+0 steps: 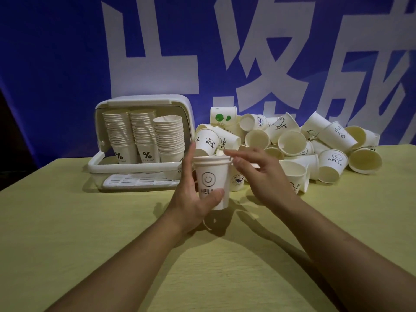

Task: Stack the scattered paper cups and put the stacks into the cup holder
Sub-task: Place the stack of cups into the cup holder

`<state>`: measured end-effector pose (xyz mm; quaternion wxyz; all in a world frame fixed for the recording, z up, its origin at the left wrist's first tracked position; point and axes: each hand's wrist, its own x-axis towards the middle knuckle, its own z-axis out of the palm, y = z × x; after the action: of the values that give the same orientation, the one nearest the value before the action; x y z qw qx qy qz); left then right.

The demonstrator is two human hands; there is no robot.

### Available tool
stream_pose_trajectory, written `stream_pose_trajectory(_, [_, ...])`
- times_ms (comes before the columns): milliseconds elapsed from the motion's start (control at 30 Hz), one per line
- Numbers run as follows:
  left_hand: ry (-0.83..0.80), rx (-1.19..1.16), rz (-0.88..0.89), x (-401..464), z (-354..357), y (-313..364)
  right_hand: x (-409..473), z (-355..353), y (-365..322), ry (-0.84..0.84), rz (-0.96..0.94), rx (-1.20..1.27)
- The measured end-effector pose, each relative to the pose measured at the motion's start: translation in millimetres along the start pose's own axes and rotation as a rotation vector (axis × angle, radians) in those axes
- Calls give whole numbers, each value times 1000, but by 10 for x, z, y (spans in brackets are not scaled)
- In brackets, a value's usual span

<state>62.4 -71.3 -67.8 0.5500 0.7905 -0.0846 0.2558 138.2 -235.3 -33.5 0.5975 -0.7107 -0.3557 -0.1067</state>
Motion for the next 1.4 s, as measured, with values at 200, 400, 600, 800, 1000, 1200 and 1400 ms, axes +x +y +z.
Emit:
stream_pose_trajectory(200, [34, 21, 27, 15, -3, -45, 118, -325, 20, 109, 28, -891])
stream_pose_trajectory(400, [-66, 7, 1, -4, 54, -19, 149, -649, 163, -182, 535, -1081])
stream_pose_trajectory(600, [-110, 60, -18, -20, 46, 1, 225, -571, 69, 153, 222, -715])
stream_pose_trajectory(800, [-163, 142, -39, -39, 59, 26, 147, -359, -31, 240, -49, -381])
stream_pose_trajectory(1000, [-138, 232, -23, -47, 49, 34, 13, -99, 0, -104, -66, -383])
stream_pose_trajectory(1200, [29, 259, -21, -9, 27, 11, -10, -29, 97, -66, -28, -239])
stream_pose_trajectory(1400, [181, 224, -146, 29, -53, -20, 92, -66, 450, 116, 260, -395])
